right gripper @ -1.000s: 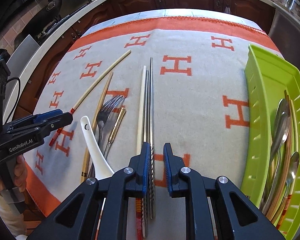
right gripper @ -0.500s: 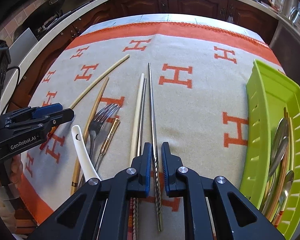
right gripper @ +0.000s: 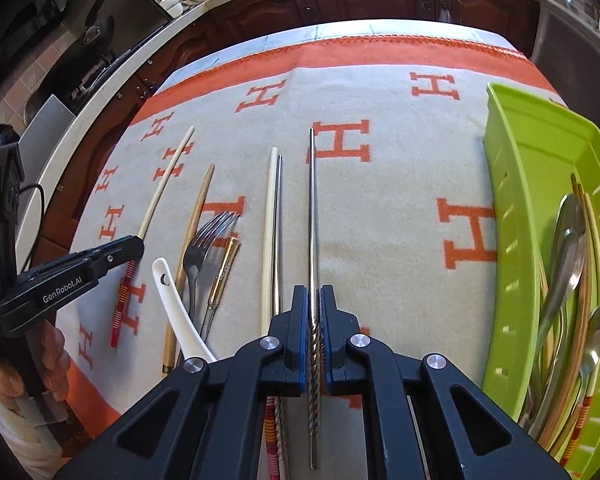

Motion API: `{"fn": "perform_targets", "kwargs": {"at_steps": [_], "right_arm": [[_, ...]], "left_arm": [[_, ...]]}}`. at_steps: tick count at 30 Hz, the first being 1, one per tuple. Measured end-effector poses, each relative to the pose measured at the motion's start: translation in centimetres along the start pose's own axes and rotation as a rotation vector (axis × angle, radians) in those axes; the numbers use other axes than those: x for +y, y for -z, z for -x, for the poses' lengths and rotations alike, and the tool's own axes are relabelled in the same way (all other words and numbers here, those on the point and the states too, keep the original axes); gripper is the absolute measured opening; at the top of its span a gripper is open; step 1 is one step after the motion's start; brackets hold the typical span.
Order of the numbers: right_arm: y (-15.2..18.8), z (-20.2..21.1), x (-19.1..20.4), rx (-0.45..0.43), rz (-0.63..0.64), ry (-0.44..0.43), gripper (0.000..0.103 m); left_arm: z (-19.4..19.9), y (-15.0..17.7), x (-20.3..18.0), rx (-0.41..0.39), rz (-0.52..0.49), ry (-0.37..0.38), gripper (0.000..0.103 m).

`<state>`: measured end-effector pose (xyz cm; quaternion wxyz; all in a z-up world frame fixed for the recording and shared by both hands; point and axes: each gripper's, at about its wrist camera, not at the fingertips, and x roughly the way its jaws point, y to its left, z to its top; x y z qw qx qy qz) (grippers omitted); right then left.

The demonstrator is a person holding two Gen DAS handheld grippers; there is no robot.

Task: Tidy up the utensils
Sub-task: 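Grasp a red-tipped chopstick with the left gripper while the right gripper grasps a metal chopstick, then lower both chopsticks into the green tray and open both grippers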

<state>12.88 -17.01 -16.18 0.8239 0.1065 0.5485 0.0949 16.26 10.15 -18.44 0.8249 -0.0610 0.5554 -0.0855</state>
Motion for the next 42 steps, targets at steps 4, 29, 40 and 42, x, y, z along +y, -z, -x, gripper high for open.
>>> {"fn": "perform_targets", "kwargs": {"at_steps": [4,29,40,42], "right_arm": [[0.9,1.0,-0.4,-0.004,-0.022,-0.028,0.005],[6.3,16.1,-9.7,-0.238,-0.214,-0.053,0.005],[8.6,15.2,-17.8,-0.201,-0.343,0.032,0.005],[8.7,14.5,-18.4,-0.188,-0.357,0.032,0.005]], "left_arm": [[0.9,0.9,0.1,0.015,0.047,0.035,0.003],[8.4,3.0,-21.4,-0.008,-0.272,0.231,0.003],[3.5,4.2,-29.2,0.118,-0.33,0.245,0.003],[2.4,4.6,-30.0,0.139,-0.337,0.243,0.003]]}}
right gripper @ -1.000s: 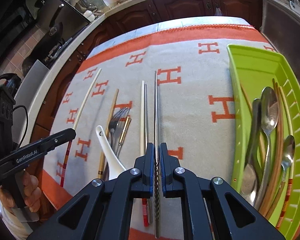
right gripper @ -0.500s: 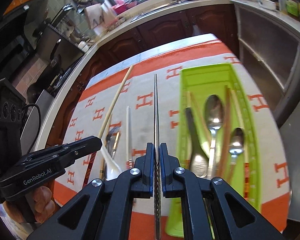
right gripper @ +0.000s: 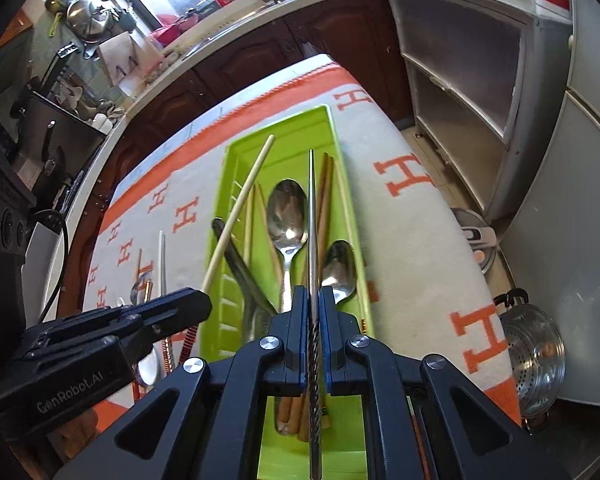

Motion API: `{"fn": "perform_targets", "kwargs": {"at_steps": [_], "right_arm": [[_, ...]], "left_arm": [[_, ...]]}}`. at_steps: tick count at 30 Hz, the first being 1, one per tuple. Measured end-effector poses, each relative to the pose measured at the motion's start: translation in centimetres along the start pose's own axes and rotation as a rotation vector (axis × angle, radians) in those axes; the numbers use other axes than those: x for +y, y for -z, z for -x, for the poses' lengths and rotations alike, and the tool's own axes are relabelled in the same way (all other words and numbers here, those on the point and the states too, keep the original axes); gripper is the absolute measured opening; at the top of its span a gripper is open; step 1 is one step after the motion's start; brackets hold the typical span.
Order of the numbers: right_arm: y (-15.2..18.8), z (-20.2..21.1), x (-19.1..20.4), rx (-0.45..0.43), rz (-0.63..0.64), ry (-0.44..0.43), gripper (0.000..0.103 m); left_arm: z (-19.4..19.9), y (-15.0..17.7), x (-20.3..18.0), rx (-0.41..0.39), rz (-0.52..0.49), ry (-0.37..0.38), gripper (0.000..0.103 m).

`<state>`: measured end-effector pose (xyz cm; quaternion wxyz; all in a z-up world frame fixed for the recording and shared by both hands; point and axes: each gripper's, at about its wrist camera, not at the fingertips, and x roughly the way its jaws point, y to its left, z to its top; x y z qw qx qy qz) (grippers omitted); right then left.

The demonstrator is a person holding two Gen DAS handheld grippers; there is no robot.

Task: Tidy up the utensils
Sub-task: 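Lower both chopsticks into the green tray and open both grippers, then move both grippers back over the pile toward the white ceramic spoon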

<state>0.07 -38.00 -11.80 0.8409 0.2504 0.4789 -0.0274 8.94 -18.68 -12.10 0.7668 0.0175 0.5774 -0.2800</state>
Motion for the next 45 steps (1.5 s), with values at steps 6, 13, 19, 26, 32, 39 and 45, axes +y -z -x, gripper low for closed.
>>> {"fn": "perform_targets", "kwargs": {"at_steps": [6,13,19,26,32,39,45], "right_arm": [[-0.3,-2.0,-0.5,0.038,-0.002,0.002,0.006],[-0.5,-2.4,0.7,0.038,0.028,0.003,0.02],[-0.2,-1.1,1.4,0.007,0.048,0.02,0.03],[0.8,0.2,2.8,0.001,0.094,0.017,0.033],[1.6,1.2,5.3,-0.01,0.162,-0.004,0.033],[3.0,1.4,10.0,-0.005,0.28,-0.039,0.033],[4.2,0.7,14.6,0.021,0.385,-0.059,0.033]], "left_arm": [[-2.1,0.3,-0.5,0.043,-0.003,0.013,0.003],[-1.5,0.4,-0.3,0.04,-0.028,0.008,0.003],[0.3,1.2,0.4,0.014,-0.038,-0.018,0.004],[3.6,2.6,2.8,-0.044,-0.014,-0.062,0.003],[6.3,4.2,6.0,-0.082,0.047,-0.087,0.004],[9.3,5.8,9.0,-0.15,0.092,-0.146,0.004],[11.0,6.9,11.4,-0.203,0.099,-0.218,0.004]]}}
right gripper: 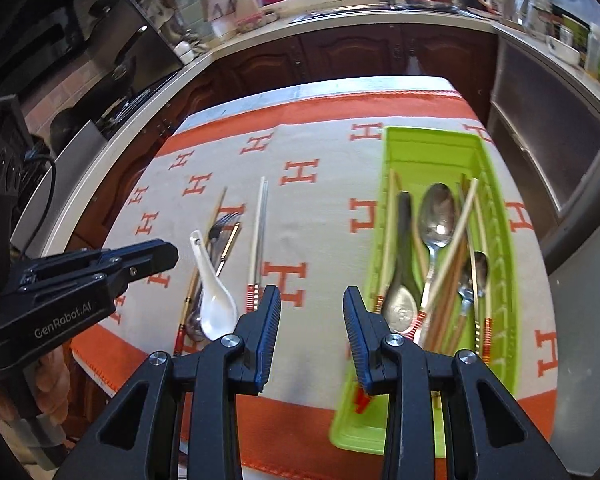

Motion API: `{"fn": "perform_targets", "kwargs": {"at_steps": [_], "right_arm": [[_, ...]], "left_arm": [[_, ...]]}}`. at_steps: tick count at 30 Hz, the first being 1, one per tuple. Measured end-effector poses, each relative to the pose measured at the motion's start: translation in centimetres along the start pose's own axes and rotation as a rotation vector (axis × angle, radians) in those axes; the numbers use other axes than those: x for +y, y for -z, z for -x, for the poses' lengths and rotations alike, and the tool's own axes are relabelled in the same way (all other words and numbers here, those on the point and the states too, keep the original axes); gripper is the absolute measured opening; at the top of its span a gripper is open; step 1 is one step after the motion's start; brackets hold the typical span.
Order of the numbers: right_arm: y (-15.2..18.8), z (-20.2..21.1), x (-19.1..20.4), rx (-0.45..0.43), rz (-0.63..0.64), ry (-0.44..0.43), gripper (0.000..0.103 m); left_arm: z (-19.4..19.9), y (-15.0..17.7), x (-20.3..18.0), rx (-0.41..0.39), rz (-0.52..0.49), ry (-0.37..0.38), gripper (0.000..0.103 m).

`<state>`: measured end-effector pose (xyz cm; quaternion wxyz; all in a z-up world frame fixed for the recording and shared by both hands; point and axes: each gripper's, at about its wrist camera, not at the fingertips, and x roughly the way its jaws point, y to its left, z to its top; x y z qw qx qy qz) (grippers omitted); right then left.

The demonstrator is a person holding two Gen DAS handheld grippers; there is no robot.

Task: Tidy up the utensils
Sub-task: 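Move both grippers back over the pile toward the white ceramic spoon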

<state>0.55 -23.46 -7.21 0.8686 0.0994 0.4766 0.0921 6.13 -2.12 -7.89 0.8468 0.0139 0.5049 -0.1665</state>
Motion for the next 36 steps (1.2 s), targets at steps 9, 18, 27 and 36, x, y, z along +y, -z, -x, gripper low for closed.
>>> {"fn": "perform_targets", "kwargs": {"at_steps": [9,18,27,36], "right_arm": [[-1.2,-3.1,4.7,0.05,0.104,-0.024,0.033],[-2.5,-6.5,6.8,0.094,0.148,-0.085,0.033],[-2.5,-10.2,8.9,0.122,0.273,-0.149,0.033],[-2.4,-14.5,9.1,0.212,0.346,-0.194,0.024]], "left_arm": [[-0.1,0.9,4.7,-0.002,0.071,-0.03,0.004],[-1.5,2.1,8.8,0.028,0.149,-0.015,0.006],[-3.4,3.1,11.4,0.057,0.197,0.015,0.016],[-4.4,3.0,11.7,0.071,0.191,0.043,0.016]]}}
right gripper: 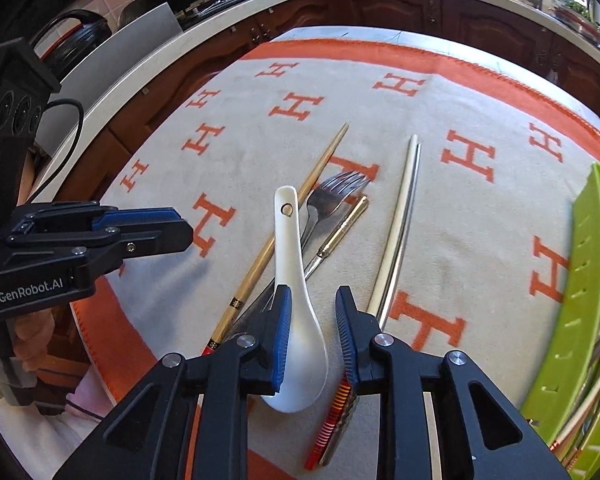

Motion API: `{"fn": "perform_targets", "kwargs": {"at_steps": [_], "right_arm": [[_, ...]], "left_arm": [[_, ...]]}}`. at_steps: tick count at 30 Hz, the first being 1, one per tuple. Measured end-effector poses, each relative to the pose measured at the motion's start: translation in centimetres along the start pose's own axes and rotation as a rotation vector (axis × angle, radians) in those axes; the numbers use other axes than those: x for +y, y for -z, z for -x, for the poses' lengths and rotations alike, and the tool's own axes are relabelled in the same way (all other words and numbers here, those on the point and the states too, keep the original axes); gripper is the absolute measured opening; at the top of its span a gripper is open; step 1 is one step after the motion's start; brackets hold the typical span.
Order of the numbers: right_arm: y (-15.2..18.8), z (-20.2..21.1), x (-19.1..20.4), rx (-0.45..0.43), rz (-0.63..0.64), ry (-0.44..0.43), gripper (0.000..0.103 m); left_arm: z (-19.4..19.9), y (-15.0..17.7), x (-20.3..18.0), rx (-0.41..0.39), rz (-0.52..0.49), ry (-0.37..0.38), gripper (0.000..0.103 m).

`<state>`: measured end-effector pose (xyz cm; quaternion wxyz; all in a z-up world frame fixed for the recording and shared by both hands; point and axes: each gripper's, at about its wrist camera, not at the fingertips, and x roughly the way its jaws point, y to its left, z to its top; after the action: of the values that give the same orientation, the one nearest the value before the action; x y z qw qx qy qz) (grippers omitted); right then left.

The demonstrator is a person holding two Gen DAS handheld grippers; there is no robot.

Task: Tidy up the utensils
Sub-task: 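Move both grippers back over the pile toward the white ceramic spoon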

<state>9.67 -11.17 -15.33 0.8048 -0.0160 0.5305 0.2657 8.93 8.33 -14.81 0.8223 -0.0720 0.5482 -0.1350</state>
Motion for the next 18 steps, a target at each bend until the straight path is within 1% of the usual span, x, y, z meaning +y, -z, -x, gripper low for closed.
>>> {"fn": "perform_targets", "kwargs": {"at_steps": [5,9,11,14,18], "right_arm": [[-0.1,-0.4,0.5,0.018,0.023,-0.018,0.024],[-0.1,-0.7,0.9,0.036,0.049,-0.05,0.024],[0.0,-0.8,1.3,0.052,0.08,-0.057,0.021],[0.1,-0.8,2.0,0.048,0.118,-0.028,0.012],[0.2,-0.3,1.7,0.038,0.073,-0.02,0.008]], "left_arm": [[-0.4,-0.2,-0.2,0.008,-0.014,0.007,0.016],[-0.8,-0.4,-0.5,0.015,-0.022,0.011,0.016],[-0.9,-0.4,-0.5,0.018,-0.024,0.009,0.016],[-1.1,-0.4,-0.5,0.023,-0.024,0.004,0.016],[-1.4,-0.5,-0.5,0.029,-0.026,0.005,0.016]]}}
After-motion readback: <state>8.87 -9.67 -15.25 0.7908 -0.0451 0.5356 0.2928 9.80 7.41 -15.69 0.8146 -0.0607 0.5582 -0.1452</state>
